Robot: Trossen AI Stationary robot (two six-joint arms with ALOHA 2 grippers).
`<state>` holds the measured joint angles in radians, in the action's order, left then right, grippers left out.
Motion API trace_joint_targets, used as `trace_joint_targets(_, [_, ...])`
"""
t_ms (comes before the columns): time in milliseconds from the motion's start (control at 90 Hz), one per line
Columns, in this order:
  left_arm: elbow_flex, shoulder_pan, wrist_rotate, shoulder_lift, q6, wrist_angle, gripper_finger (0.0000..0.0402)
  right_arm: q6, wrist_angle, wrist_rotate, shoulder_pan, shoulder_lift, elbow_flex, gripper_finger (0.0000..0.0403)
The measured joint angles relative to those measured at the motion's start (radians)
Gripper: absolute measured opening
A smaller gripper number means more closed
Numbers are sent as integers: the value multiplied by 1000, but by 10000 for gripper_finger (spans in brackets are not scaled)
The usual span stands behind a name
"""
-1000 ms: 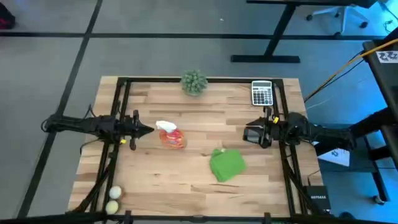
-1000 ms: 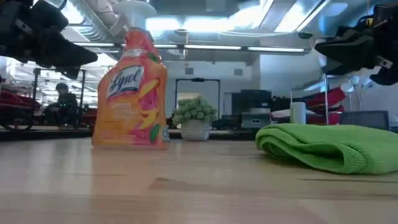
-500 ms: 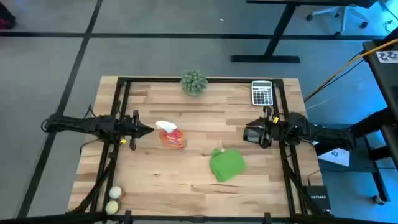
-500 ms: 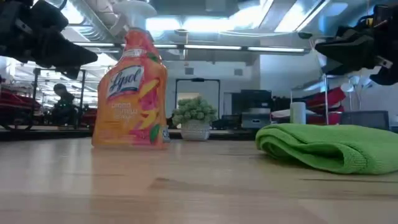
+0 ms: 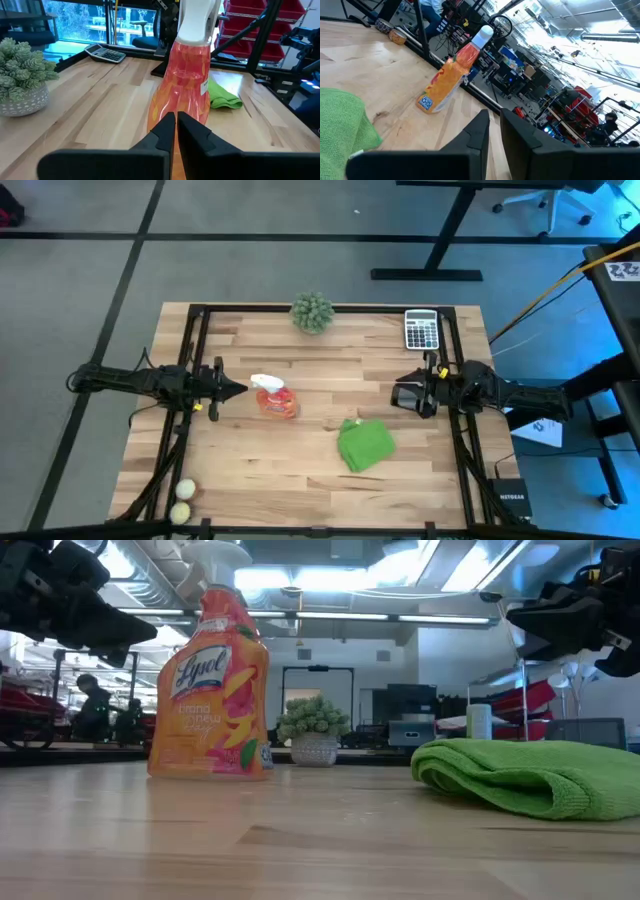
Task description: Apply microfiber cloth
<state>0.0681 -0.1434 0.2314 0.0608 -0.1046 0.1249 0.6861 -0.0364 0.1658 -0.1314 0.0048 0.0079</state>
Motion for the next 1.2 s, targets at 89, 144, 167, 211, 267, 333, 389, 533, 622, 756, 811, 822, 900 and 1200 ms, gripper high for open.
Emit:
trace_joint_targets(89, [0, 0, 0, 0, 0, 0, 1, 0, 0, 0, 0, 0, 0, 33])
trace_joint_targets(144, [0, 0, 0, 0, 0, 0, 1, 0, 0, 0, 0, 0, 0, 33])
trace_joint_targets(167, [0, 0, 0, 0, 0, 0, 1, 0, 0, 0, 0, 0, 0, 33])
trace_joint_targets(211, [0, 0, 0, 0, 0, 0, 1, 0, 0, 0, 0, 0, 0, 33])
trace_joint_targets(267, [0, 0, 0, 0, 0, 0, 1, 0, 0, 0, 0, 0, 0, 33])
trace_joint_targets(333, [0, 0, 0, 0, 0, 0, 1, 0, 0, 0, 0, 0, 0, 33])
trace_joint_targets(389, [0, 0, 0, 0, 0, 0, 1, 0, 0, 0, 0, 0, 0, 33])
trace_joint_targets(533, [0, 0, 0, 0, 0, 0, 1, 0, 0, 0, 0, 0, 0, 33])
trace_joint_targets(622, [0, 0, 0, 0, 0, 0, 1, 0, 0, -3, 0, 0, 0, 33])
trace_joint_targets(756, [0, 0, 0, 0, 0, 0, 1, 12, 1, -72, 0, 0, 0, 33])
trace_joint_targets(811, [0, 0, 0, 0, 0, 0, 1, 52, 3, -127, 0, 0, 0, 33])
trace_joint_targets(822, [0, 0, 0, 0, 0, 0, 1, 55, 4, -138, 0, 0, 0, 33])
trace_joint_targets(900, [0, 0, 0, 0, 0, 0, 1, 58, 14, -189, 0, 0, 0, 33])
trace_joint_targets(1200, [0, 0, 0, 0, 0, 0, 1, 43, 19, -194, 0, 0, 0, 33])
